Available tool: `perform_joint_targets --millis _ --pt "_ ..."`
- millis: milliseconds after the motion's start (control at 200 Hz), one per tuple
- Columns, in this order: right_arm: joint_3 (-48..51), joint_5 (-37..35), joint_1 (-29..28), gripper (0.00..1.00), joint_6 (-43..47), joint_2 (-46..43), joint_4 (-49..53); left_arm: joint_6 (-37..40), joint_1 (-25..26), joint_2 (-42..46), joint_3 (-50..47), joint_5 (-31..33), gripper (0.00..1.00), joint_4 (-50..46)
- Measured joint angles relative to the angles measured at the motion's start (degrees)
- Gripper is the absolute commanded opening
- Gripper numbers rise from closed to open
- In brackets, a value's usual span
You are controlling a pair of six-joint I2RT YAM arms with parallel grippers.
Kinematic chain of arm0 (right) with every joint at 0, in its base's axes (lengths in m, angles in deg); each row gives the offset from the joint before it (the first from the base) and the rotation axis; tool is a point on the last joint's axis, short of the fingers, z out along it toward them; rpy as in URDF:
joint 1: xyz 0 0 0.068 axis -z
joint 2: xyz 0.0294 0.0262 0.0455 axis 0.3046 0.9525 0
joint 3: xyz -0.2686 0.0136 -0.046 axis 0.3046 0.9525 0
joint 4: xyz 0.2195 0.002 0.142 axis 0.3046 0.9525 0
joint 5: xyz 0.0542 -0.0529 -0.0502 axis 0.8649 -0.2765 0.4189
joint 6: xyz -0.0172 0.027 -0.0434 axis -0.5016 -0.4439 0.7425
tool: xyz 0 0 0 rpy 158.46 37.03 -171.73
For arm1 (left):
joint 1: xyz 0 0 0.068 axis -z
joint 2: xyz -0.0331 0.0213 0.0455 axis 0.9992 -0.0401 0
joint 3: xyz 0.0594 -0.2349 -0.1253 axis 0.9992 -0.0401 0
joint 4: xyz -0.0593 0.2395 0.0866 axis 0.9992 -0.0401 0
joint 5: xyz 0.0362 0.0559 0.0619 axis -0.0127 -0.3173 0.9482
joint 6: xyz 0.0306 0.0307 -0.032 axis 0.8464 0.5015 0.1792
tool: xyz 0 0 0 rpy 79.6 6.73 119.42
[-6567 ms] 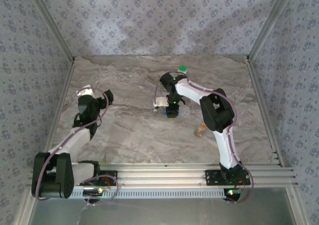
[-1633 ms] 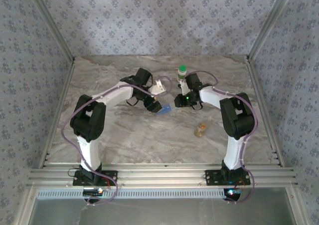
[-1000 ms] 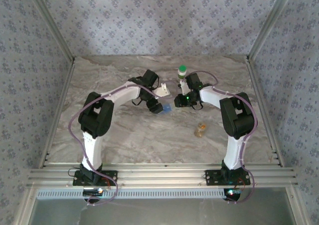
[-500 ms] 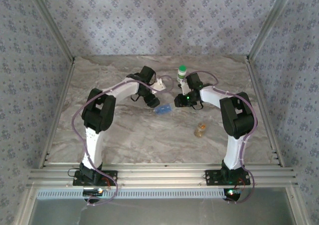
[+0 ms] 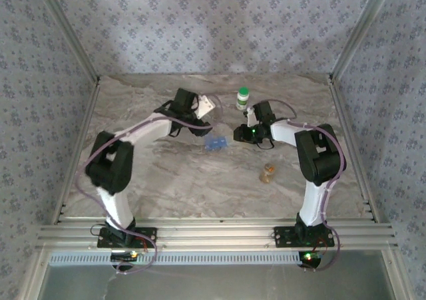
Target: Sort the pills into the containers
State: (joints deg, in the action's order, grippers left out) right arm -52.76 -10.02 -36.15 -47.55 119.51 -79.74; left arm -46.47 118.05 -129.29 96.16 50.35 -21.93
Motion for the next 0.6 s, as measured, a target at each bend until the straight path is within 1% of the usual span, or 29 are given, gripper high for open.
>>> perform_joint_targets --millis 45,90,110,175,265,385,490,600 --pt "0.2 -0.2 0.0 0.34 -1.4 0.0 -0.9 -1.8 0.0 3.9 -2.3 0.7 0.86 3.7" --pt "0.2 -0.9 0.0 0.34 -2.3 0.0 -1.5 -3.9 -0.2 7.5 -4.7 1.9 0.97 7.5" --pt "0.2 -1.2 0.1 0.33 -2.7 0.0 -1.8 -4.3 -0.3 8.8 -5.6 2.3 0.99 8.8" --pt "0.0 -2.2 0.2 0.34 -4.0 0.1 -2.2 -7.5 -0.4 12.5 -9.2 4.6 1.0 13.2" --pt "-0.8 -4.0 0.3 0.33 -5.9 0.6 -2.9 -11.5 -0.7 15.5 -14.1 8.3 0.99 17.3" --pt "-1.8 -5.6 0.4 0.33 -9.2 1.7 -4.7 -16.1 -0.7 17.1 -18.4 12.7 0.99 18.4" --pt "-2.0 -6.9 0.3 0.37 -11.0 2.0 -5.8 -19.7 -0.7 18.7 -21.3 15.8 1.0 18.6" --pt "-2.5 -8.7 -0.1 0.41 -11.4 1.9 -4.9 -23.0 -0.7 23.1 -25.0 18.8 0.99 19.2"
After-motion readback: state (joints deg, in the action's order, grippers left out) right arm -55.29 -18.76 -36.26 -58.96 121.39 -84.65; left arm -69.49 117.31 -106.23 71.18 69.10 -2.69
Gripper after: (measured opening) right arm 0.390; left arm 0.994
